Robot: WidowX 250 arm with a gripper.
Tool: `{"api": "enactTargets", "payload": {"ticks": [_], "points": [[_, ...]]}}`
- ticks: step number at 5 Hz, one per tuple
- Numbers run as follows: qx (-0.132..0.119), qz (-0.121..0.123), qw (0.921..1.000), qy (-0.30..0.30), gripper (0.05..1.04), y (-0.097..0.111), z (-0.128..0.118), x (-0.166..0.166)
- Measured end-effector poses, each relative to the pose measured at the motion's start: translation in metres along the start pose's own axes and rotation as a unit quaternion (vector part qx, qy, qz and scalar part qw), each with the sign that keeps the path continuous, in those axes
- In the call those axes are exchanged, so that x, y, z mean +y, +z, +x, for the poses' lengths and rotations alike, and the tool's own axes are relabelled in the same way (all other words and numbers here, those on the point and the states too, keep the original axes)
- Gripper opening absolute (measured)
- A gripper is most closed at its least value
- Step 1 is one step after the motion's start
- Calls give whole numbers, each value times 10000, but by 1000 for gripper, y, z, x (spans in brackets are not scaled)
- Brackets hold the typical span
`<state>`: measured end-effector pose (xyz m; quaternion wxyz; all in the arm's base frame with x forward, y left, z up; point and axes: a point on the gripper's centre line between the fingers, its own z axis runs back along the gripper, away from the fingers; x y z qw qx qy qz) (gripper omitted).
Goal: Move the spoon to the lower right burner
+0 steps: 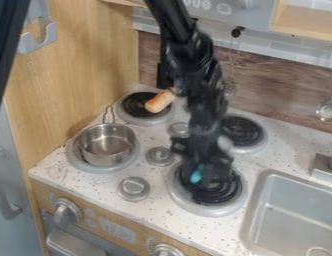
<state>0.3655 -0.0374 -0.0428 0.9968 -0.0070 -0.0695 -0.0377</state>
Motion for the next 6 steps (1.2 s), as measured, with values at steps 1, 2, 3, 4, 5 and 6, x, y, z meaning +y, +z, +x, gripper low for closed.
{"api": "enactTargets", "payload": {"ticks": [1, 2, 3, 4, 5, 6], "points": [[98, 68, 9999, -25, 333, -3, -7, 2], [259, 56, 9996, 24, 409, -4, -12, 2], [476, -5, 9988, 117, 720, -4, -19, 0], [814, -91, 9966, 98, 990, 12, -22, -3], [589, -66, 9979, 242, 1012, 48, -13, 7], [558, 5, 9978, 365, 1003, 68, -13, 14]]}}
